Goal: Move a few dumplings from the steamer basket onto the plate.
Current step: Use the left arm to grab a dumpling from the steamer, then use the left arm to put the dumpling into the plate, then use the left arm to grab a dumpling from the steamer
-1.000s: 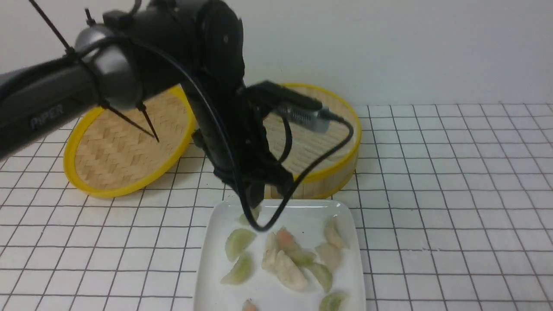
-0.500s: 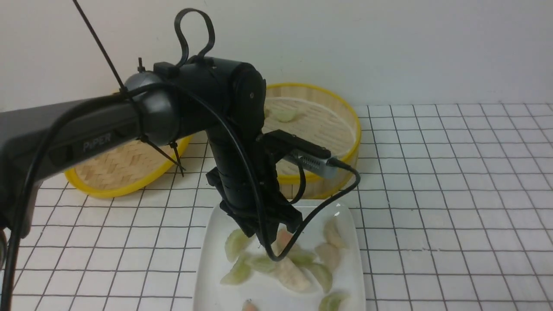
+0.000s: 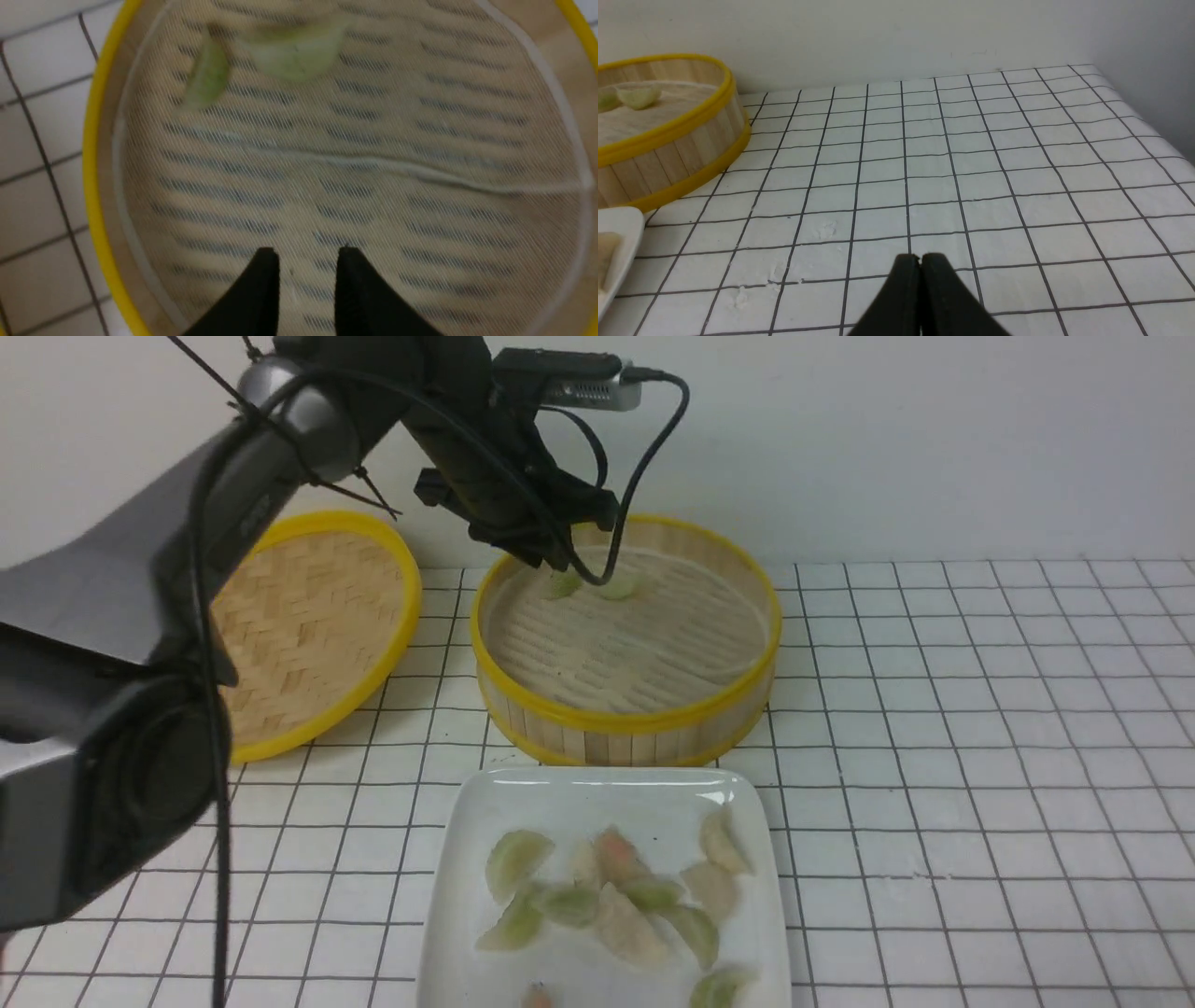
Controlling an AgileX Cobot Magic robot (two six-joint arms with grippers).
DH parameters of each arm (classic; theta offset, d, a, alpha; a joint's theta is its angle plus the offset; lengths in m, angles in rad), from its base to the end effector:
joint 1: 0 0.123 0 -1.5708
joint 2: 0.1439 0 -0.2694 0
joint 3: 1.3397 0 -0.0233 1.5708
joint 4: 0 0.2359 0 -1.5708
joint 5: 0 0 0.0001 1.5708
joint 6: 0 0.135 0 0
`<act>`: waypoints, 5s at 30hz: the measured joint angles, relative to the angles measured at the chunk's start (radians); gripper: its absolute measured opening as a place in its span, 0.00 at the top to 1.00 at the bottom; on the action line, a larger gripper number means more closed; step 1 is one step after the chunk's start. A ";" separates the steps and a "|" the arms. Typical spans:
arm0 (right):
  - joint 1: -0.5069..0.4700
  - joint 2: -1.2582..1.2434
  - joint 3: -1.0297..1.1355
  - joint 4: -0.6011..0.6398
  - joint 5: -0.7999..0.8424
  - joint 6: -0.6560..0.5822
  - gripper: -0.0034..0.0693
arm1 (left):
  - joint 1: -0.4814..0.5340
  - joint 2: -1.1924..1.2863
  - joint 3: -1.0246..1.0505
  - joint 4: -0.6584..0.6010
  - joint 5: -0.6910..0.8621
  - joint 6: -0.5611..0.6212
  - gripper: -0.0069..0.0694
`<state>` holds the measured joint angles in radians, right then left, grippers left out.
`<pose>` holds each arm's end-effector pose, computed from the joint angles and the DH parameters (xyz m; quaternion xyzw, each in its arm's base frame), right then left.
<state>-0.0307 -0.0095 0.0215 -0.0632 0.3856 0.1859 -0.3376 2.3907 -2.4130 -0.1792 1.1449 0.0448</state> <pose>0.0949 -0.0061 0.1588 0.0707 0.8046 0.0189 0.5893 0.4851 -0.1935 0.2114 0.1687 0.9457 -0.1259 0.2477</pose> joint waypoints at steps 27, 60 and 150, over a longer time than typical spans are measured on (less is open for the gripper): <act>0.000 0.000 0.000 0.000 0.000 0.000 0.97 | -0.001 0.322 -0.211 0.159 -0.256 0.105 0.52; 0.000 0.000 0.000 0.000 0.000 0.000 0.97 | -0.176 -0.563 0.803 -0.008 0.103 0.043 0.75; 0.000 0.000 0.000 0.000 0.000 0.000 0.97 | 0.046 0.298 -0.519 -0.166 0.109 0.190 0.64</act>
<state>-0.0307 -0.0095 0.0215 -0.0632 0.3856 0.1859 -0.2912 2.6888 -2.9319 -0.3452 1.2540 0.2344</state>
